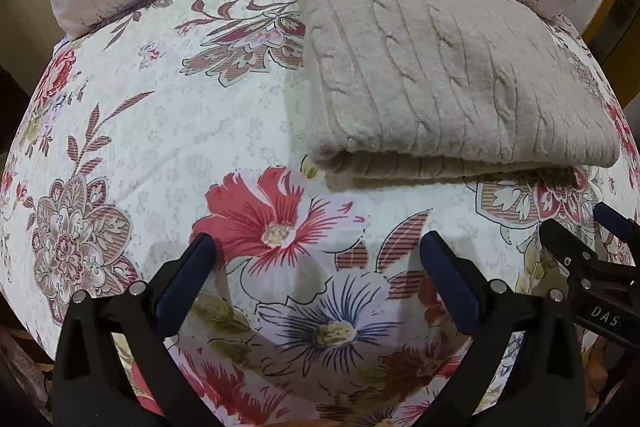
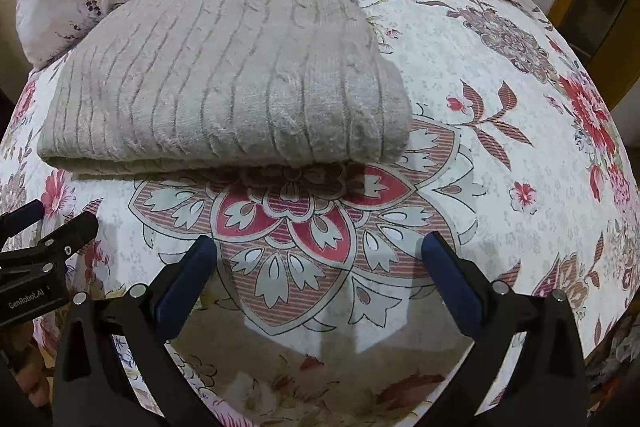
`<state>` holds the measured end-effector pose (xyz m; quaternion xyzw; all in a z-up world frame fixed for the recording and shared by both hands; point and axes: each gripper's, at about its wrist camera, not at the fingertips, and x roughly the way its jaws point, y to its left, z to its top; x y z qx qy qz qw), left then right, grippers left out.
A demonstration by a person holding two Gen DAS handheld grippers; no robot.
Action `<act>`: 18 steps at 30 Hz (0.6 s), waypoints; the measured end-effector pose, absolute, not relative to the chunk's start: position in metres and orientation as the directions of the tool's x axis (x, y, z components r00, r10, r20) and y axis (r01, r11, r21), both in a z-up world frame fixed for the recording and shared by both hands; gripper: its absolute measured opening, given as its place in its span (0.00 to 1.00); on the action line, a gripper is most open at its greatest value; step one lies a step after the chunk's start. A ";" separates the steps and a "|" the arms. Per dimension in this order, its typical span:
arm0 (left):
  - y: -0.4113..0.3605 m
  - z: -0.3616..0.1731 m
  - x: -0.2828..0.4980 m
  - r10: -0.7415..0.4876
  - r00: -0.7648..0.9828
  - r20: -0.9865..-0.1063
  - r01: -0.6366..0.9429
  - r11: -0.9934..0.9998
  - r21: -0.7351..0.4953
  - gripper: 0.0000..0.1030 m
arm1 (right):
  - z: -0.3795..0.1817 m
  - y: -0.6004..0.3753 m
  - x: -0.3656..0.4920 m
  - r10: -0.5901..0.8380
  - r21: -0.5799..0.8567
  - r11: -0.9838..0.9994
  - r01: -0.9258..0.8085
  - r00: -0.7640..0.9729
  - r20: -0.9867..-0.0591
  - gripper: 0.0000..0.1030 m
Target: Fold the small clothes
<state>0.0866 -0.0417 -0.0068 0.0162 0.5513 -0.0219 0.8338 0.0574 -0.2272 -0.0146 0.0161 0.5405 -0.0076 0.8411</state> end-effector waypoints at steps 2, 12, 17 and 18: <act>-0.042 -0.007 0.087 -0.019 0.392 -0.920 0.055 0.998 0.003 0.98 | -0.015 -0.227 0.057 0.003 0.019 0.999 0.034 0.418 -0.909 0.99; -0.042 -0.006 0.087 -0.019 0.394 -0.919 0.056 0.998 0.003 0.98 | -0.014 -0.225 0.054 -0.004 0.017 0.999 0.046 0.429 -0.903 0.99; -0.042 -0.006 0.086 -0.019 0.395 -0.918 0.055 0.998 0.003 0.98 | -0.014 -0.226 0.055 -0.004 0.016 0.999 0.043 0.432 -0.902 0.99; -0.042 -0.006 0.086 -0.019 0.395 -0.918 0.055 0.998 0.003 0.98 | -0.014 -0.226 0.055 -0.004 0.016 0.999 0.043 0.432 -0.902 0.99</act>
